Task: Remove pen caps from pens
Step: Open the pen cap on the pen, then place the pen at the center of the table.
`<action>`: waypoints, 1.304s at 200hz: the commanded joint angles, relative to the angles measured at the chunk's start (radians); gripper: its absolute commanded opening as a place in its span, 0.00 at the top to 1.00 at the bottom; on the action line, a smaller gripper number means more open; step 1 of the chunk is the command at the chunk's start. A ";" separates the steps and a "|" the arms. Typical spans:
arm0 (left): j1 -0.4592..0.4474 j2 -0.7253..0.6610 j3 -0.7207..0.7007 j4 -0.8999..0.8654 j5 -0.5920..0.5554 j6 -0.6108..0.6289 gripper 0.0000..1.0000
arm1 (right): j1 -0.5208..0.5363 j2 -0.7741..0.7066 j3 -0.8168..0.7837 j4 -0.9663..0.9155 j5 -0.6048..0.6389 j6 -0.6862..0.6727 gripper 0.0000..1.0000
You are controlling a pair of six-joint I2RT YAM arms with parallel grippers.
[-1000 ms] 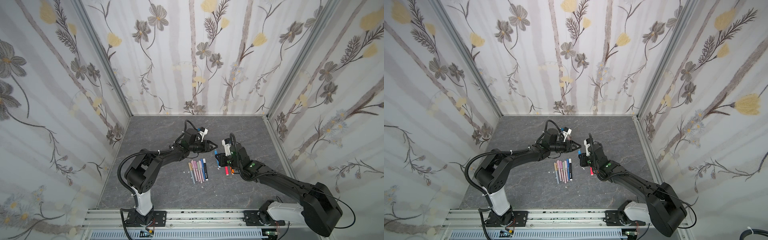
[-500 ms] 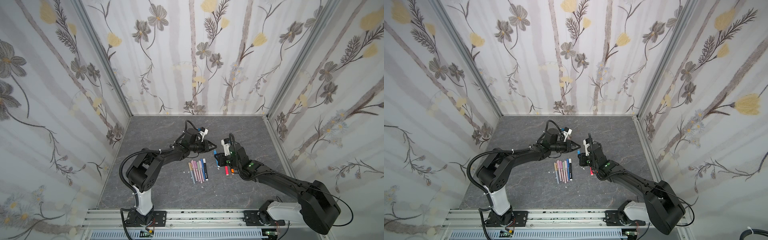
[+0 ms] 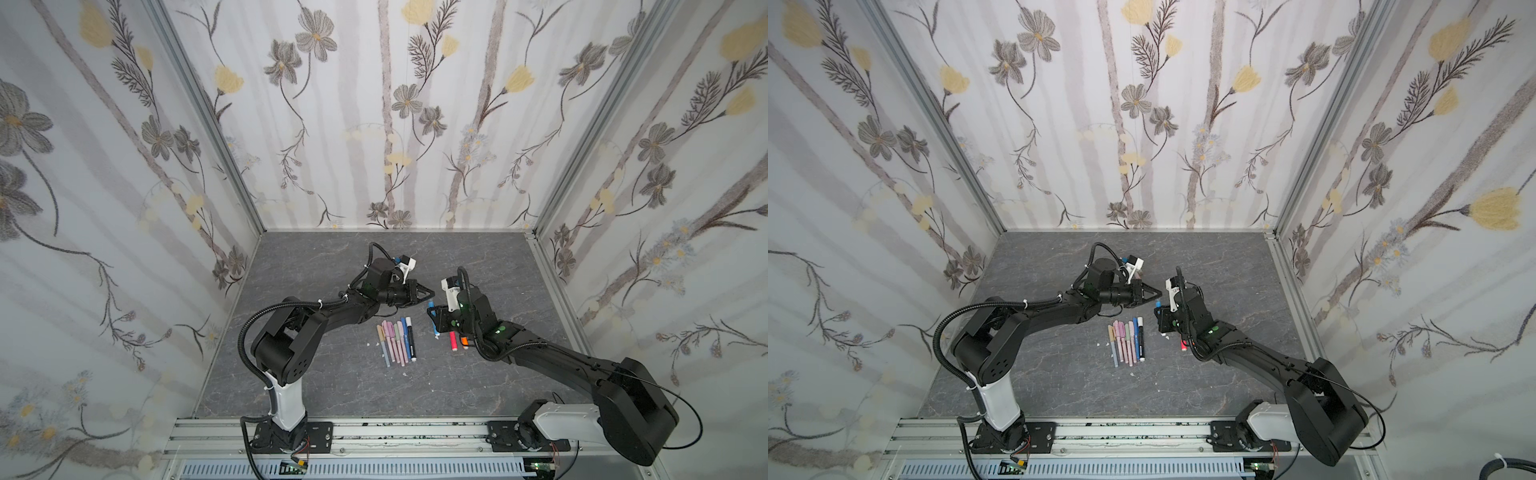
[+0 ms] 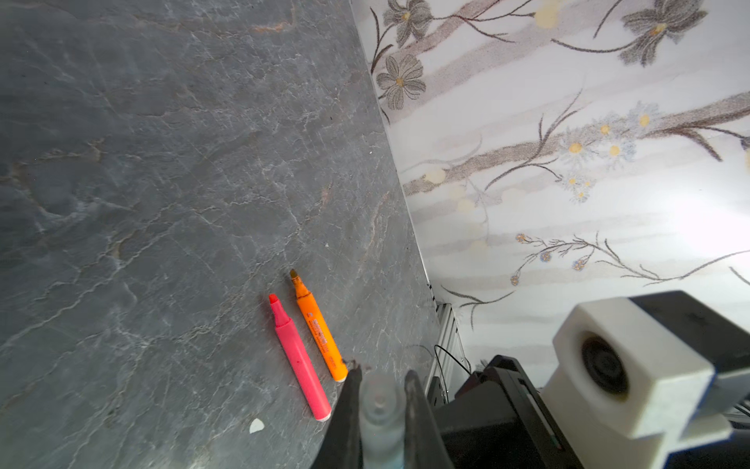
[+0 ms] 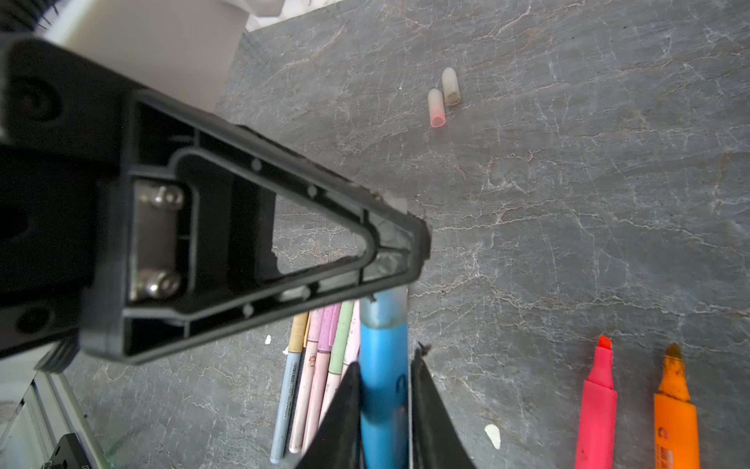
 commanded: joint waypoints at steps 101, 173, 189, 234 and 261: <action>0.053 0.053 0.092 -0.033 -0.021 0.023 1.00 | 0.017 -0.033 -0.065 0.031 0.012 0.006 1.00; 0.148 0.141 0.339 -0.234 -0.100 0.129 1.00 | 0.077 -0.144 -0.182 -0.023 0.082 0.086 1.00; 0.177 0.141 0.348 -0.278 -0.119 0.159 1.00 | 0.076 -0.146 -0.185 -0.043 0.107 0.091 1.00; 0.275 0.098 0.274 -0.407 -0.185 0.262 1.00 | 0.078 -0.018 -0.088 -0.184 0.220 0.082 1.00; 0.303 0.103 0.238 -0.446 -0.197 0.298 1.00 | 0.076 0.079 -0.021 -0.235 0.287 0.076 1.00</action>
